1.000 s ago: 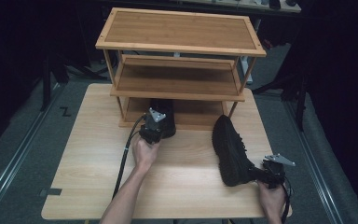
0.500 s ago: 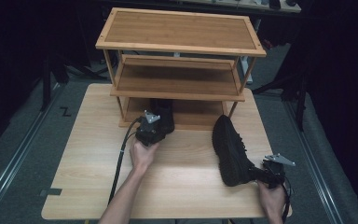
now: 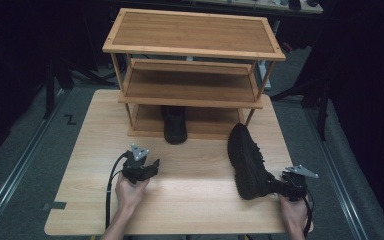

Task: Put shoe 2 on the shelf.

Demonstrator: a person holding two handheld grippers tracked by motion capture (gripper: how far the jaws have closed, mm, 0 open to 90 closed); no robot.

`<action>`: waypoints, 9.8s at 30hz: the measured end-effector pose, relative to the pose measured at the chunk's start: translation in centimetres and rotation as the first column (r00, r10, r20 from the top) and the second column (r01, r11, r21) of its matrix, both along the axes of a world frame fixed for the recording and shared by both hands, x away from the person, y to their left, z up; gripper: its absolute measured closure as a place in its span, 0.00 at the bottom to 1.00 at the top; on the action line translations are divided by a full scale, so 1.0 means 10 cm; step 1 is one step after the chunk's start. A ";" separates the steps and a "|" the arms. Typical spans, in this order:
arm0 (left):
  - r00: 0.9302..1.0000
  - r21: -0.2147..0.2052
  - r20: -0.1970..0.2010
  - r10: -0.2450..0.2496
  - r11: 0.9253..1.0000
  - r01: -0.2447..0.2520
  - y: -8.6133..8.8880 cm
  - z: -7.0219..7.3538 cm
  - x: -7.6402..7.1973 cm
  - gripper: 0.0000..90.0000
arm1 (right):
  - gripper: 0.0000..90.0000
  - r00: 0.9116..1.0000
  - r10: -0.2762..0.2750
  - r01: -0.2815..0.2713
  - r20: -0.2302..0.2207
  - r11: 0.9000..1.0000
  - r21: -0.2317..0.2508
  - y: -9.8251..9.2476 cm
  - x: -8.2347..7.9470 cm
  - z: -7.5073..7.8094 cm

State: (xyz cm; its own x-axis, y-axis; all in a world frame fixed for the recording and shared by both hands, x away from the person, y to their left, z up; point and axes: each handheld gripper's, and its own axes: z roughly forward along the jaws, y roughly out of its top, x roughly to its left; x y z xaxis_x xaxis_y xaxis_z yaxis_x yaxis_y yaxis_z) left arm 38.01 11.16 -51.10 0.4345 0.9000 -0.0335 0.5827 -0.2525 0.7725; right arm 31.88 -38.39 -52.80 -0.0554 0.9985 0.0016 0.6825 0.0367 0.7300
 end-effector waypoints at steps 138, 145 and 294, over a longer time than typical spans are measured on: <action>0.997 0.038 -0.027 0.071 0.997 -0.070 0.27 -0.24 -0.13 0.37 | 0.98 0.936 0.352 -0.345 0.000 0.916 0.206 1.02 0.48 0.85; 0.997 0.038 -0.027 0.070 0.997 -0.069 0.27 -0.24 -0.13 0.37 | 0.98 0.946 0.325 -0.320 0.016 0.921 0.220 0.97 0.53 0.91; 0.997 -0.047 -0.059 -0.050 0.998 0.047 -0.86 0.53 1.13 0.84 | 0.88 0.968 0.226 -0.243 0.112 0.956 0.164 2.13 1.49 0.58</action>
State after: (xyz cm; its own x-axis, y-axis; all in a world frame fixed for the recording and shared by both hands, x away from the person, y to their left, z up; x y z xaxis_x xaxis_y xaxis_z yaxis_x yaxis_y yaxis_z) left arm 49.32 2.53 -45.82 0.4737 0.8748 -0.1015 0.6161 -0.2469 0.7480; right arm 46.81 -17.14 -46.97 -0.2960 0.9418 0.1595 0.6003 0.0536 0.7980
